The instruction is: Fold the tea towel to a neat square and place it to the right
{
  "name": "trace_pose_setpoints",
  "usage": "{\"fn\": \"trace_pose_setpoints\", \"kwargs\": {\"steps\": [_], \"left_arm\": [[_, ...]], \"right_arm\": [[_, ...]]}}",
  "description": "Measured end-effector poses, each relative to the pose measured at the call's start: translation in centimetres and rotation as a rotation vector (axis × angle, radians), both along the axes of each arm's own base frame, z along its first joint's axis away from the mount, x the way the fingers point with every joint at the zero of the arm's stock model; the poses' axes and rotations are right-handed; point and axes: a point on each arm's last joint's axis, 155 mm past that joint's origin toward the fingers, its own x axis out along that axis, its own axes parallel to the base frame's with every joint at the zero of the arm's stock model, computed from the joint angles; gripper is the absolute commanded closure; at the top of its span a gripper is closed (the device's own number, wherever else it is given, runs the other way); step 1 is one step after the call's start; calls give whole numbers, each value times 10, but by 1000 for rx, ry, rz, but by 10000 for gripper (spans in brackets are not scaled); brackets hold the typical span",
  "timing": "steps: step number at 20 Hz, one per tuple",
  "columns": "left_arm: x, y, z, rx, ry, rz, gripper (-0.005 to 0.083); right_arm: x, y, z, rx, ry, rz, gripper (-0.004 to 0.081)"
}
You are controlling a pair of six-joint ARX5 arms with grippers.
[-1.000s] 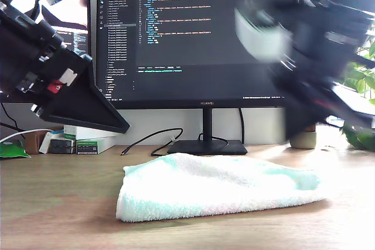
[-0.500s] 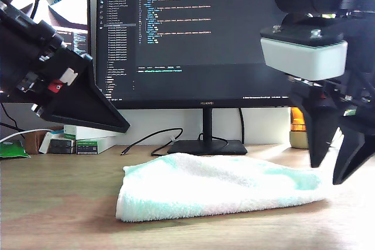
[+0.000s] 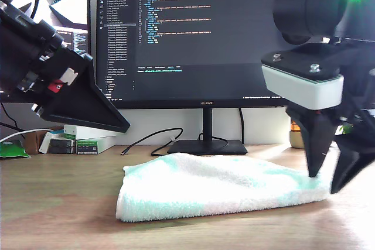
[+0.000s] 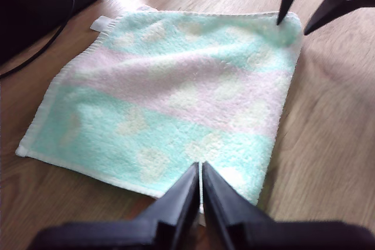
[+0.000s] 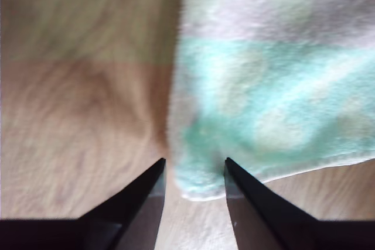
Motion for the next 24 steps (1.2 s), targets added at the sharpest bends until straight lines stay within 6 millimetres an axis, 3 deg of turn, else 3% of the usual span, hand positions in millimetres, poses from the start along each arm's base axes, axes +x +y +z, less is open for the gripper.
{"fn": "trace_pose_setpoints", "kwargs": {"steps": [12, 14, 17, 19, 22, 24], "left_arm": [[0, 0, -1, 3, 4, 0, 795], [-1, 1, -3, 11, 11, 0, 795], [-4, 3, -7, 23, 25, -1, 793], [-5, 4, -9, 41, 20, -12, 729], [-8, 2, -10, 74, -24, -72, 473], [-14, -4, -8, 108, -89, -173, 425]], "right_arm": [[2, -2, -14, -3, 41, -14, 502], [3, -2, -14, -3, 38, -15, 553], [11, 3, -15, 11, 12, -15, 747], [11, 2, -16, 8, 17, -15, 783], [11, 3, -17, 8, 18, -16, 783], [11, 3, -17, 8, 17, -16, 783]]}}
